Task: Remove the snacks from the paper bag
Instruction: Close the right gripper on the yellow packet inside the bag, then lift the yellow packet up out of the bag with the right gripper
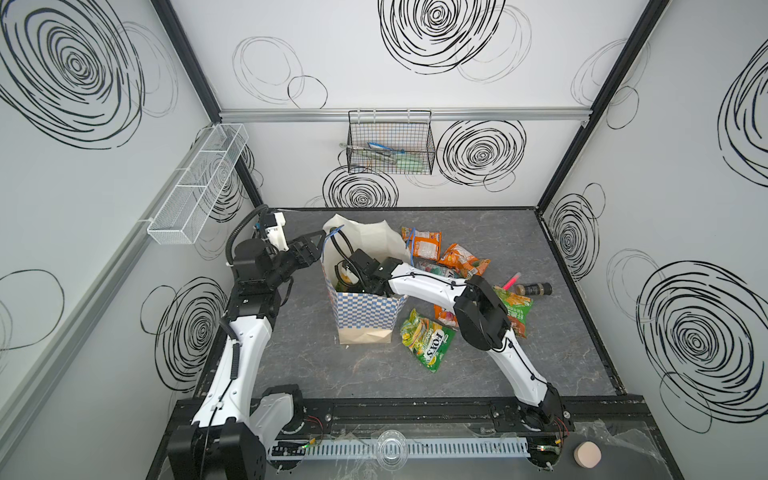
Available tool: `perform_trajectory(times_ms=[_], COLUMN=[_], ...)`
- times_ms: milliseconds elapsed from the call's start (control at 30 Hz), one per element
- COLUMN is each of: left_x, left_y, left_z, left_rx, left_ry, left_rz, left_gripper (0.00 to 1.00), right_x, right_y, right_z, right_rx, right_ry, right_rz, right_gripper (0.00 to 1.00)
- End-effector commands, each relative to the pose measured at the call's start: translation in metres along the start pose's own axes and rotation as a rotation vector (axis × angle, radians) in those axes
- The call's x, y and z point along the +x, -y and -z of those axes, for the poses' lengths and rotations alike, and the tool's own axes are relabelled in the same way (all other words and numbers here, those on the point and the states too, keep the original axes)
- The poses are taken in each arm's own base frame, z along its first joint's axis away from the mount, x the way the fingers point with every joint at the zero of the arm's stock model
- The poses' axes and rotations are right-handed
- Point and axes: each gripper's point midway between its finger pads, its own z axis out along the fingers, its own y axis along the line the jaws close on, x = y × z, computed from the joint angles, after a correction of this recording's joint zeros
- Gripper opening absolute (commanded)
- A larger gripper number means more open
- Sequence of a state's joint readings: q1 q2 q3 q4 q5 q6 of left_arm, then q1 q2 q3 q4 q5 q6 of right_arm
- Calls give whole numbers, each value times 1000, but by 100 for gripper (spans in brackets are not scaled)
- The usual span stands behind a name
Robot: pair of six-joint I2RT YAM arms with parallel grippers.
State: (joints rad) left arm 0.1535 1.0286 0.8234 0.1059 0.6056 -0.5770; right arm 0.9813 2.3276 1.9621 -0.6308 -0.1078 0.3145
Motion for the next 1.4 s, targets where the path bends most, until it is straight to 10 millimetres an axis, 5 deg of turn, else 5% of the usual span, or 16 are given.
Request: perform_trajectory(times_ms=[0,600,1367], left_x=[-10,-9,-10], left_y=[4,0,3], left_z=[3,5,5], left_rx=[18,-5,-125], left_ry=[47,59,101], left_rz=[-29,-36,-132], left_gripper=[76,77,78], right_x=[-25,-64,-89], right_y=[0,-25,-55], right_z=[47,128,298], right_rx=[33,-44,-171], right_ry=[77,241,633], right_rz=[1,-18,36], right_gripper=[0,0,0])
